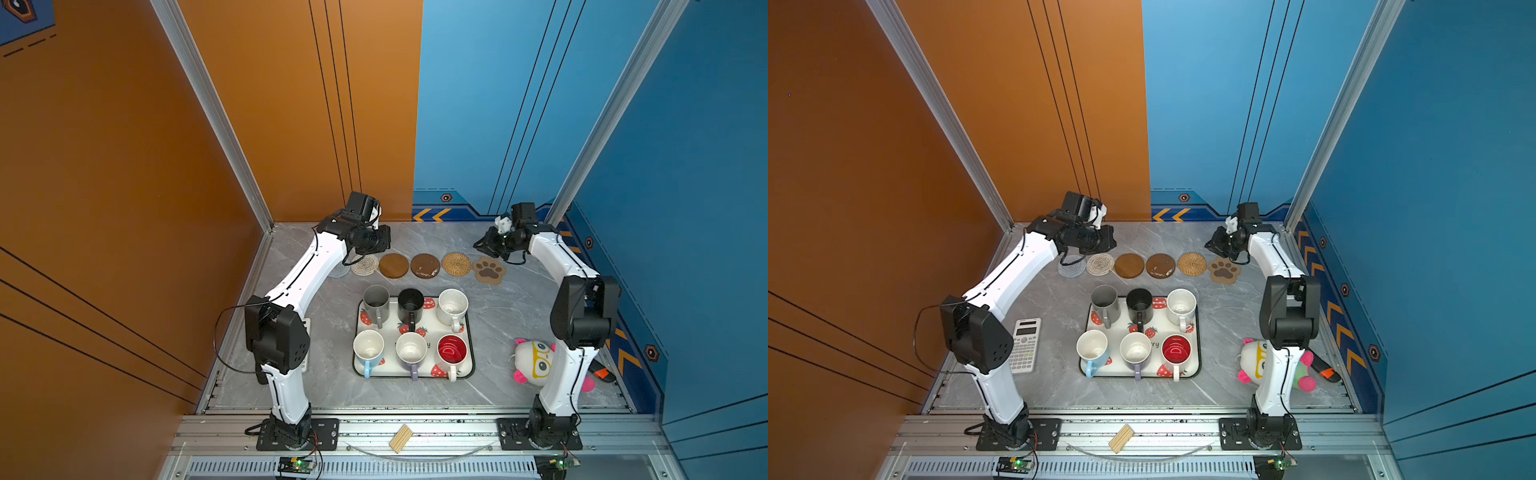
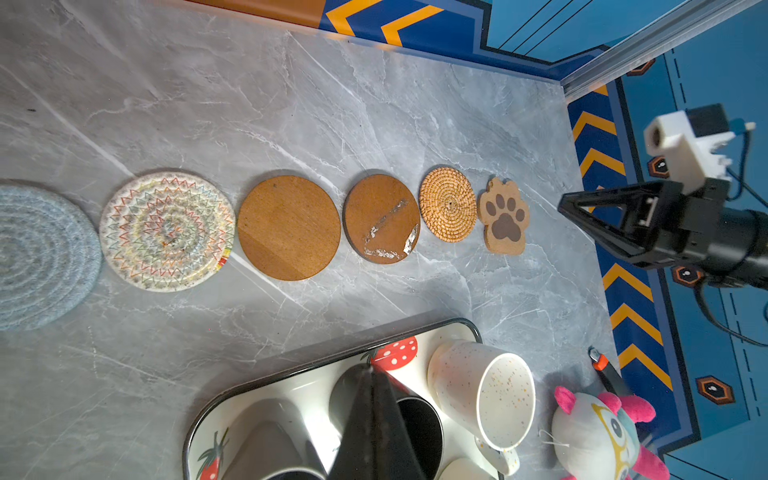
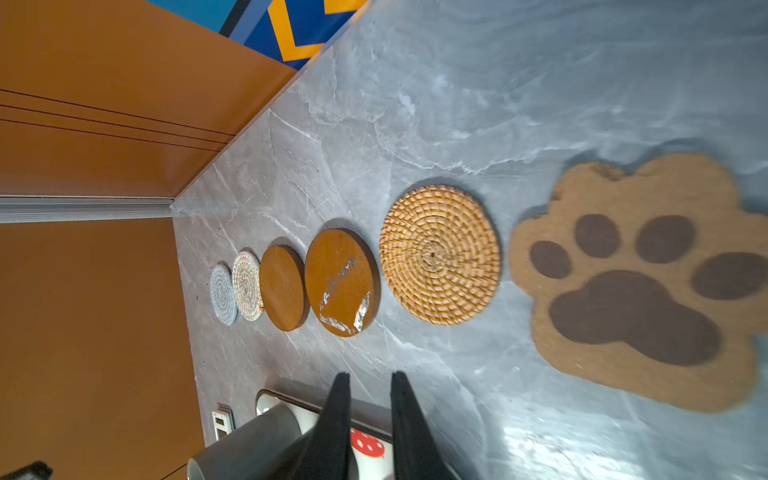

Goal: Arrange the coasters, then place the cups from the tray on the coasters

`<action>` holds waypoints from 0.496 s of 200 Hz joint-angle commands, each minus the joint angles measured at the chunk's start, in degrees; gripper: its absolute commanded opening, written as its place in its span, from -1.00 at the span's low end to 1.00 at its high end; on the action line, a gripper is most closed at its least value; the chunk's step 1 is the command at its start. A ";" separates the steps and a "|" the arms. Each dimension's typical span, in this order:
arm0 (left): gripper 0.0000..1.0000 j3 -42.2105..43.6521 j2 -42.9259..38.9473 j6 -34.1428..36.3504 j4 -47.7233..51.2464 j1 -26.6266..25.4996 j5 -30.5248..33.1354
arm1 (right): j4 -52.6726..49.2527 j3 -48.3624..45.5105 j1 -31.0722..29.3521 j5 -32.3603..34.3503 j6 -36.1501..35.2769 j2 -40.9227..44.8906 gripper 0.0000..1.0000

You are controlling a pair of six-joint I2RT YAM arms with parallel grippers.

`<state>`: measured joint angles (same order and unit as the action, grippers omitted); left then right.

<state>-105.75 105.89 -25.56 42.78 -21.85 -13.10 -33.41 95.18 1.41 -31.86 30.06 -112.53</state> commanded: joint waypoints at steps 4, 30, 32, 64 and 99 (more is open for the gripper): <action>-1.00 1.16 -2.61 -0.10 -0.99 -0.48 1.46 | -1.33 -6.65 3.99 1.21 -2.44 4.10 -0.49; -1.00 1.43 -2.61 -0.03 -1.20 -0.45 1.50 | -1.40 -11.17 7.26 3.74 -3.08 6.59 -0.30; -1.00 1.43 -2.61 -0.02 -1.25 -0.47 1.57 | -1.40 -11.46 7.50 3.80 -3.08 6.66 -0.29; -1.00 1.25 -2.39 0.25 -1.25 -0.18 1.40 | -1.40 -13.74 9.74 4.48 -2.99 5.25 -0.19; -0.89 1.49 -2.53 0.24 -1.22 -0.04 1.24 | -1.05 -13.05 10.04 5.41 -3.07 1.20 -0.15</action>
<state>-104.99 105.34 -25.54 41.67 -21.82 -12.40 -33.85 81.78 11.35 -28.36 28.21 -108.31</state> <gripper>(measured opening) 0.044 0.419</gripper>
